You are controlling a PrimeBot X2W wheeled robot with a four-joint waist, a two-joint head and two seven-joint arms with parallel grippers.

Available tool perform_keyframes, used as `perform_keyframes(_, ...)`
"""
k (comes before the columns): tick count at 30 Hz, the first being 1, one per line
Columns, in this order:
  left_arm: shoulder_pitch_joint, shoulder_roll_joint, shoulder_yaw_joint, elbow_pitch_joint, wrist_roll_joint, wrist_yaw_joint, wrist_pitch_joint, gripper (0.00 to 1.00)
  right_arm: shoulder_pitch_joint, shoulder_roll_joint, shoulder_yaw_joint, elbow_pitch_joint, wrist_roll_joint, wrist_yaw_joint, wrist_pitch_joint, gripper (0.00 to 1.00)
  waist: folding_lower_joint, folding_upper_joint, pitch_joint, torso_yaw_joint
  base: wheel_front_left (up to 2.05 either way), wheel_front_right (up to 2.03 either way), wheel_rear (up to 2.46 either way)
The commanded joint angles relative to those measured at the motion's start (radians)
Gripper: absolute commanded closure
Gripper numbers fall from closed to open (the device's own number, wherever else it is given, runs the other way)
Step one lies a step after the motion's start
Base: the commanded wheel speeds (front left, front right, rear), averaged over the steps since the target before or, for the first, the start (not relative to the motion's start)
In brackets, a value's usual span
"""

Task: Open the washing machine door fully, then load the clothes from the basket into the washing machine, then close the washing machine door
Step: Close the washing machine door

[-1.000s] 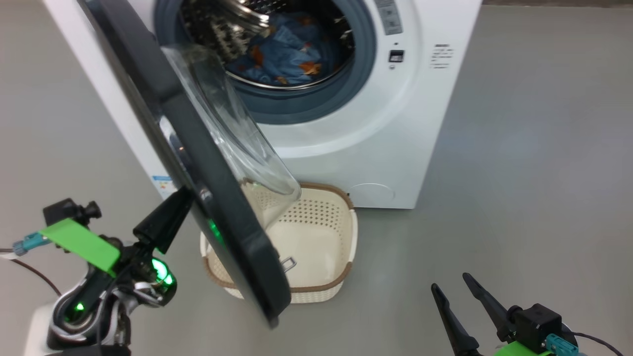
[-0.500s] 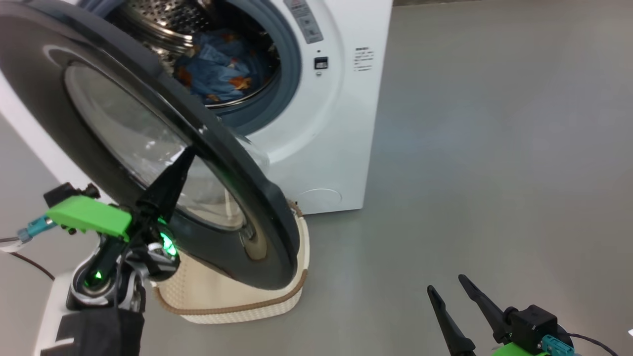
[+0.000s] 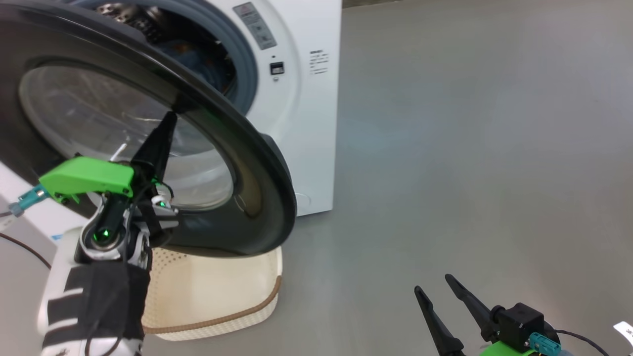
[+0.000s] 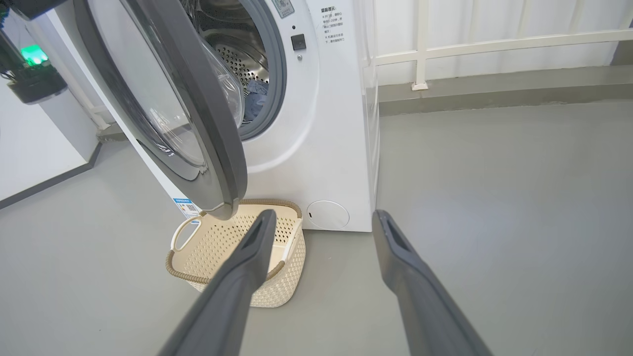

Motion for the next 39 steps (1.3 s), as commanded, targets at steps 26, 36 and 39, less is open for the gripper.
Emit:
perform_keyframes(26, -0.142, 0.036, -0.043, 0.09, 0.096, -0.011, -0.186, 1.0, -0.047, 0.002, 0.002, -0.022, 0.002, 0.002, -0.005, 0.0, 0.0001, 0.0, 0.031, 0.0, 0.0, 0.0, 0.0)
perform_keyframes(36, 0.001, 0.093, -0.123, 0.059, 0.227, -0.011, -0.298, 0.0, -0.013, 0.012, -0.022, -0.022, 0.0, 0.002, -0.005, 0.0, 0.0001, 0.0, -0.027, 0.08, 0.0, 0.0, 0.0)
perform_keyframes(39, 0.046, 0.106, -0.136, 0.043, 0.259, -0.011, -0.336, 0.0, -0.004, 0.014, -0.027, -0.023, -0.002, 0.002, -0.005, 0.0, 0.0001, 0.0, -0.037, 0.094, 0.0, 0.0, 0.0)
